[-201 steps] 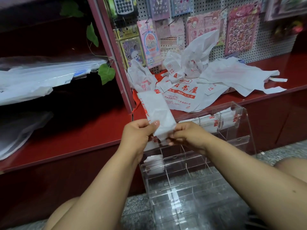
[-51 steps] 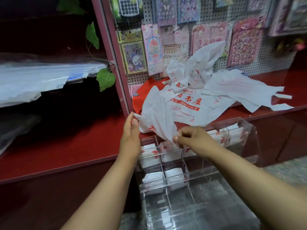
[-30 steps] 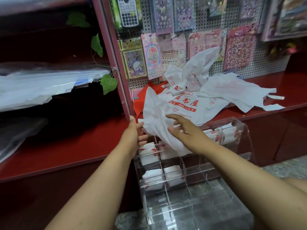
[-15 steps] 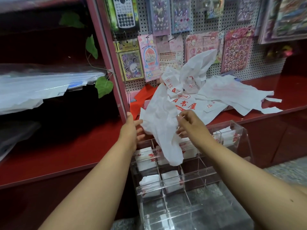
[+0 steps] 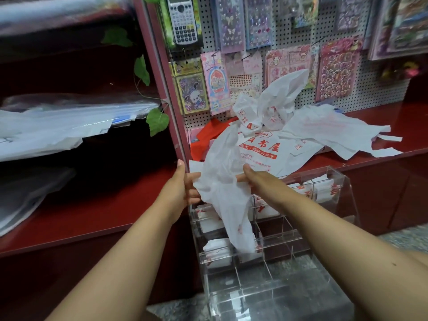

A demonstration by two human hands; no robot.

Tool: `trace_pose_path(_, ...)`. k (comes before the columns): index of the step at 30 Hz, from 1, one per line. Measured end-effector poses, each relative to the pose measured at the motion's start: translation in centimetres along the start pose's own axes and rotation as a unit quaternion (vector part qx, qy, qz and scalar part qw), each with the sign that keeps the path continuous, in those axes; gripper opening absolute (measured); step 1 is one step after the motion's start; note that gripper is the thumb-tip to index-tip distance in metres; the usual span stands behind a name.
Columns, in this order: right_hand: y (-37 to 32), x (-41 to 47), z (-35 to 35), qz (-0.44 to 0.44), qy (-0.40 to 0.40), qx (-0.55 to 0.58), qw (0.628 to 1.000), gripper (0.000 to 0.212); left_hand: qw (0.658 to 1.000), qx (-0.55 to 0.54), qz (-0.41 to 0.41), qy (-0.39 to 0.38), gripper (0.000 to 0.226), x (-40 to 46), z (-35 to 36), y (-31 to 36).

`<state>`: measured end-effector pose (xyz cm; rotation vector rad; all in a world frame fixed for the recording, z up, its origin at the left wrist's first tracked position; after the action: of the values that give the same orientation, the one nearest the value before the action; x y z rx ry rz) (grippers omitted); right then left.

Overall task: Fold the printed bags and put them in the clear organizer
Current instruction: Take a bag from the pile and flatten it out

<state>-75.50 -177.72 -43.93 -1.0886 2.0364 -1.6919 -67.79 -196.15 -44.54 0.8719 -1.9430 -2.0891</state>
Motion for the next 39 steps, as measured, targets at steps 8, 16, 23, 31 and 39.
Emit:
trace_pose_path(8, -1.9, -1.6, -0.9, -0.059, 0.001, -0.113, 0.992, 0.03, 0.998, -0.011, -0.021, 0.051, 0.082, -0.2, -3.0, 1.5)
trace_pose_path(16, -2.7, -3.6, -4.8, -0.084, 0.06, -0.369, 0.924, 0.011, 0.982, 0.032, 0.056, 0.177, 0.072, -2.4, -9.0, 8.3)
trace_pose_path(23, -2.7, -4.6, -7.6, -0.095, 0.148, -0.222, 0.959, 0.024, 0.943, 0.307, 0.092, 0.092, 0.013, -3.9, -10.9, 9.7)
trace_pose_path(31, -4.3, -2.9, -9.8, -0.104, 0.328, 0.375, 0.861, 0.012, 0.923, 0.295, 0.224, 0.104, 0.025, -5.6, -11.4, 11.6)
trace_pose_path(39, -5.0, -2.9, -1.4, -0.126, 0.102, 0.246, 0.956, 0.095, 0.962, 0.107, 0.227, 0.112, 0.027, -4.5, -9.0, 10.6)
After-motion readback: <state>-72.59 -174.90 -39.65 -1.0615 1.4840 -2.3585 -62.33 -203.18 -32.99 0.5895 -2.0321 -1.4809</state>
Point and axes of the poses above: each hand's wrist, its own x-axis towards the middle knuckle, its own z-axis out of the palm, y = z × x, the point moved 7 cm from there along x, towards the middle knuckle, and after that the axes turned 10 degrees about -z, right-handed, at the moved point
